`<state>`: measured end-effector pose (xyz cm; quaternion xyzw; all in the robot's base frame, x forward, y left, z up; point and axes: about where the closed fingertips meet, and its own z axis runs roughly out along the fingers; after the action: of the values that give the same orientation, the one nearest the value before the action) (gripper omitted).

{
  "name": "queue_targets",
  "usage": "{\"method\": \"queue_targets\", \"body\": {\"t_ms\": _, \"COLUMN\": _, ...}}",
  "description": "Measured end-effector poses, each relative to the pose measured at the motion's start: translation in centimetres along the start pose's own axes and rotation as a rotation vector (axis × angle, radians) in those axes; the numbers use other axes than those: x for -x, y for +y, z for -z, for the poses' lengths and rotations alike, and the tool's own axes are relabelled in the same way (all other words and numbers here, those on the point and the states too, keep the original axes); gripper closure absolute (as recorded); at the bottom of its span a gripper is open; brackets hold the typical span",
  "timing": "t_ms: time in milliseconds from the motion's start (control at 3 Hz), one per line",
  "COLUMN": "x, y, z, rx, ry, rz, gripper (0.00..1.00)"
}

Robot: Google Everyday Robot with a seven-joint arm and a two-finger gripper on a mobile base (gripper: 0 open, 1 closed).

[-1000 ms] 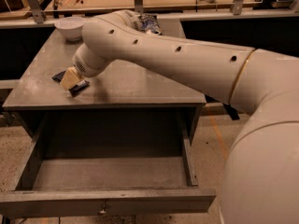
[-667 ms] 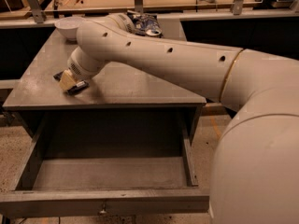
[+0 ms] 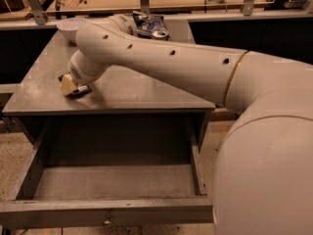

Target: Place rxbar blueberry into top drawer

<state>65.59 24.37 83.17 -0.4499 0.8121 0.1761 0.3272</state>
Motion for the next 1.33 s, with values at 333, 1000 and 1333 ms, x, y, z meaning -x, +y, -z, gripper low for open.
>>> {"method": "queue_targets", "body": {"t_ms": 333, "x": 0.1, "y": 0.0, "z": 0.1, "rx": 0.000, "ry": 0.000, "rz": 0.000, "gripper": 0.99}}
{"method": "queue_targets", "body": {"t_ms": 1000, "x": -0.7, "y": -0.4, "z": 2.3, "rx": 0.005, "ry": -0.005, "rz": 0.036, "gripper": 1.00}}
{"method": "queue_targets", "body": {"t_ms": 1333, "x": -4.5, "y": -0.6, "z": 9.1, "rx": 0.015, "ry": 0.016, "rz": 0.103, "gripper": 1.00}}
